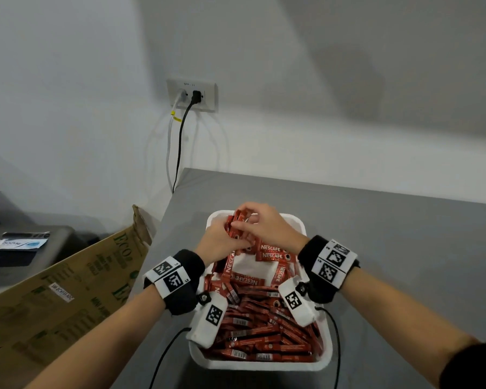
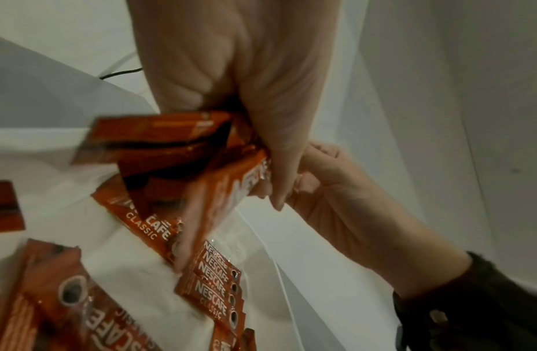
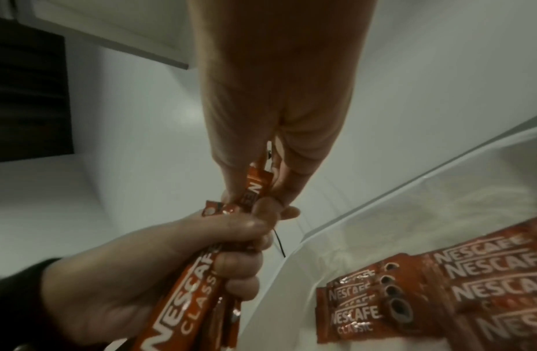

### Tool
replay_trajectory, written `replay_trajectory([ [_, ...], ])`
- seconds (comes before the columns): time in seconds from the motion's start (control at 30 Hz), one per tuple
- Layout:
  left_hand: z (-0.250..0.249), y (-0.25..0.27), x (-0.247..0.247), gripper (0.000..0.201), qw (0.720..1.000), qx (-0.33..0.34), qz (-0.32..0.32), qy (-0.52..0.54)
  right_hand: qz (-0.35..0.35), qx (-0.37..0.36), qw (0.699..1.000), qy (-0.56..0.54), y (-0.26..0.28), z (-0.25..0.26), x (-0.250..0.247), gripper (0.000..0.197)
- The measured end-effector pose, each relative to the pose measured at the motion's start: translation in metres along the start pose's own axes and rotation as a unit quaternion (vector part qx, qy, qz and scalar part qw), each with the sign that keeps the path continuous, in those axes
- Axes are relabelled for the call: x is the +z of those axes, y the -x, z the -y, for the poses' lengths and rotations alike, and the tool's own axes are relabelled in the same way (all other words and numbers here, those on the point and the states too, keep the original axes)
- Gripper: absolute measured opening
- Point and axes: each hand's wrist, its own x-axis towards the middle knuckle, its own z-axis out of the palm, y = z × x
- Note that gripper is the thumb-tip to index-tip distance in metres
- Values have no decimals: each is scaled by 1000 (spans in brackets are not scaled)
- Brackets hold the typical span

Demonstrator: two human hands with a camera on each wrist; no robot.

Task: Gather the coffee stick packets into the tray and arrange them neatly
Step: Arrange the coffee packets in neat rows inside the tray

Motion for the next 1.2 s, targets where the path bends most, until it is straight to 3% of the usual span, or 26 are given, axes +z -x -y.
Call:
replay_trajectory([
  [0.17,1,5,-7,20,997,-37,60,28,-67,9,993,-92,11,-9,-25,9],
  [0.37,9,7,-14,33,970,-137,-12,200,-107,-7,983,-147,25,-20,-31,11],
  [0.5,9,4,-18,19,955,-181,-2,237,-95,-61,988,-105,30,-24,-27,19],
  [0.6,7,3,-19,8,952,-177,-11,249,-80,-90,991,-51,33,-24,-26,24],
  [0.7,7,3,-19,3,964,-142,-66,214,-110,-89,990,17,32,-27,-24,26],
  [0.8,9,3,-18,2,975,-98,-121,157,-143,-68,987,16,34,-30,-23,33],
  [0.9,15,3,-25,4,970,-102,-152,162,-183,-58,981,10,36,-33,-29,33],
  [1.1,6,4,-25,21,946,-141,-97,275,-184,-66,981,-17,33,-28,-32,38],
  [1.2,-2,3,-14,30,964,-150,-9,217,-151,-127,979,53,29,-18,-23,37],
])
